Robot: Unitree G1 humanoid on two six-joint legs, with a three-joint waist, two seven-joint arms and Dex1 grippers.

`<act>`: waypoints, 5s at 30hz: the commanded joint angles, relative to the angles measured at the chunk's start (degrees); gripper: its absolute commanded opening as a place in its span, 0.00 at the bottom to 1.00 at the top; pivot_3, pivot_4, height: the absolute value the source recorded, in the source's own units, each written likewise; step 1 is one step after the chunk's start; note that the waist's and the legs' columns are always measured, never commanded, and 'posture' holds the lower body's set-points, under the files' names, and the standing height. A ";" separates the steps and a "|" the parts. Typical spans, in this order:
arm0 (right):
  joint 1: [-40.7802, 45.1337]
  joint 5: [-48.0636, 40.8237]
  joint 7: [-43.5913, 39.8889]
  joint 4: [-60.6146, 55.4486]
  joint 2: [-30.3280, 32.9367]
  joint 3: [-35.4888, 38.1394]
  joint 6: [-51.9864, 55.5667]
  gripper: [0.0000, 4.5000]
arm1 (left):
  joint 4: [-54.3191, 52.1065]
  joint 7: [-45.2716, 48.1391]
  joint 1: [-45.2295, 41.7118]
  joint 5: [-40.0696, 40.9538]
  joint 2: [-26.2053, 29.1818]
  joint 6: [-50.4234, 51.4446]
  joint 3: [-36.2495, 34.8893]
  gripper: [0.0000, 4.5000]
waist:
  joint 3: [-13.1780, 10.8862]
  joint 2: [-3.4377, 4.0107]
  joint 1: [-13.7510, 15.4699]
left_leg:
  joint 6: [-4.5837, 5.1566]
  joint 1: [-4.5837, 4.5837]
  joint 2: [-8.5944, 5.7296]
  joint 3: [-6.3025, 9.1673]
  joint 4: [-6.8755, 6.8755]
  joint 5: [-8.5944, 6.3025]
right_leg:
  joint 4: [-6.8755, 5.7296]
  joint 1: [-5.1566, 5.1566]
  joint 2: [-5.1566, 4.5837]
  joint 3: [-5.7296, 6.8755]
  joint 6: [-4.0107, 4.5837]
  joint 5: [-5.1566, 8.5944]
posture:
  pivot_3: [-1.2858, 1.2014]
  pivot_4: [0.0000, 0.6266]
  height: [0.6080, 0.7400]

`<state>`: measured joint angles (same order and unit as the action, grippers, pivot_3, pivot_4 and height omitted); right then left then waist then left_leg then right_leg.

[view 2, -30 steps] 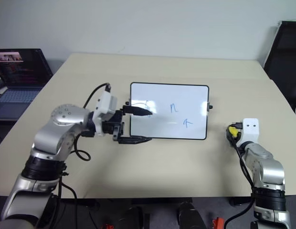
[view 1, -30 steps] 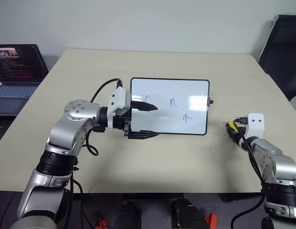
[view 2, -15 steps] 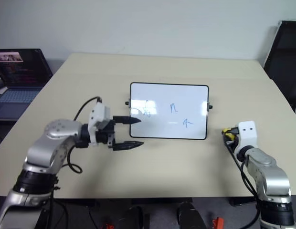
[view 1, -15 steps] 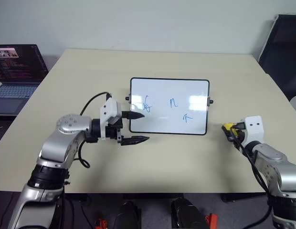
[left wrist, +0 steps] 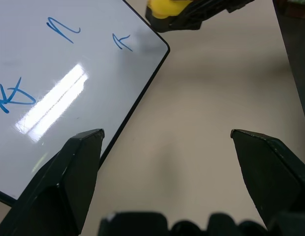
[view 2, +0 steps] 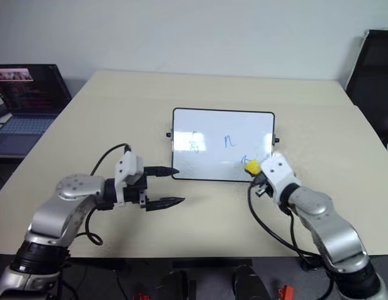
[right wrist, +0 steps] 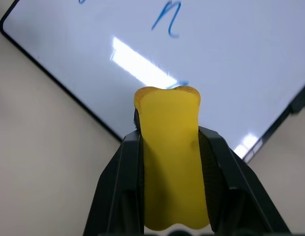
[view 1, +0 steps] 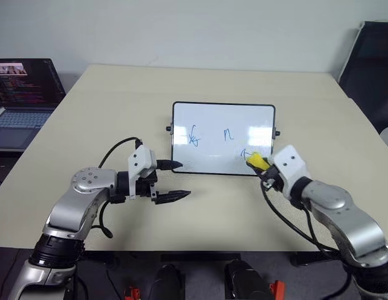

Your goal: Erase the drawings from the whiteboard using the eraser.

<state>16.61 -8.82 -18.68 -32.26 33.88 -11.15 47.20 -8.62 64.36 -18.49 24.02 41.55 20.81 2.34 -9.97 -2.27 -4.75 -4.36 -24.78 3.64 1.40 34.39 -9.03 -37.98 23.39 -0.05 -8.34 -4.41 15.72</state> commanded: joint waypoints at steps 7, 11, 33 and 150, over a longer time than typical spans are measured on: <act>11.80 11.77 1.25 16.55 -3.54 -6.04 -9.13 0.25 | -2.43 -0.11 -1.31 0.19 -0.86 -0.38 0.43 1.00 | 0.00 0.00 0.01 | 0.00 -0.04 0.01 -0.01 -0.14 0.00 | 0.01 0.07 0.02 0.01 -0.01 0.00 | 0.52 0.24 1.00; 11.22 14.87 -3.20 18.87 -1.27 -9.40 -9.16 0.25 | -2.26 -0.05 -1.68 0.09 -1.22 -0.83 0.65 1.00 | 0.00 0.00 0.03 | 0.00 -0.05 0.01 -0.01 -0.17 0.00 | 0.01 0.07 0.03 0.01 -0.04 0.01 | 0.52 0.24 1.00; 7.31 23.01 -13.26 14.93 2.76 -11.38 -7.45 0.25 | -1.05 0.36 -4.23 -0.08 -2.71 -1.13 1.54 1.00 | 0.06 -0.09 -0.14 | 0.09 0.04 0.01 -0.01 0.36 0.05 | -0.09 -0.14 0.02 -0.03 0.01 -0.11 | 0.52 0.24 1.00; 18.62 25.52 -11.20 32.59 -8.27 -4.54 -25.27 0.25 | -6.76 -15.33 2.58 4.31 -6.05 5.31 -7.66 1.00 | 0.05 -0.21 -0.30 | 0.17 0.18 -0.03 -0.09 0.39 0.11 | 0.12 -0.11 -0.07 -0.16 0.06 -0.21 | 0.52 0.24 1.00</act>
<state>35.58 17.54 -30.78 1.71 25.69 -18.37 21.30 -15.01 49.36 -15.90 27.55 34.88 26.30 -2.91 -9.93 -2.48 -5.05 -4.19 -24.68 3.60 1.31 34.76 -8.92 -37.93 23.25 -0.11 -8.49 -4.36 15.50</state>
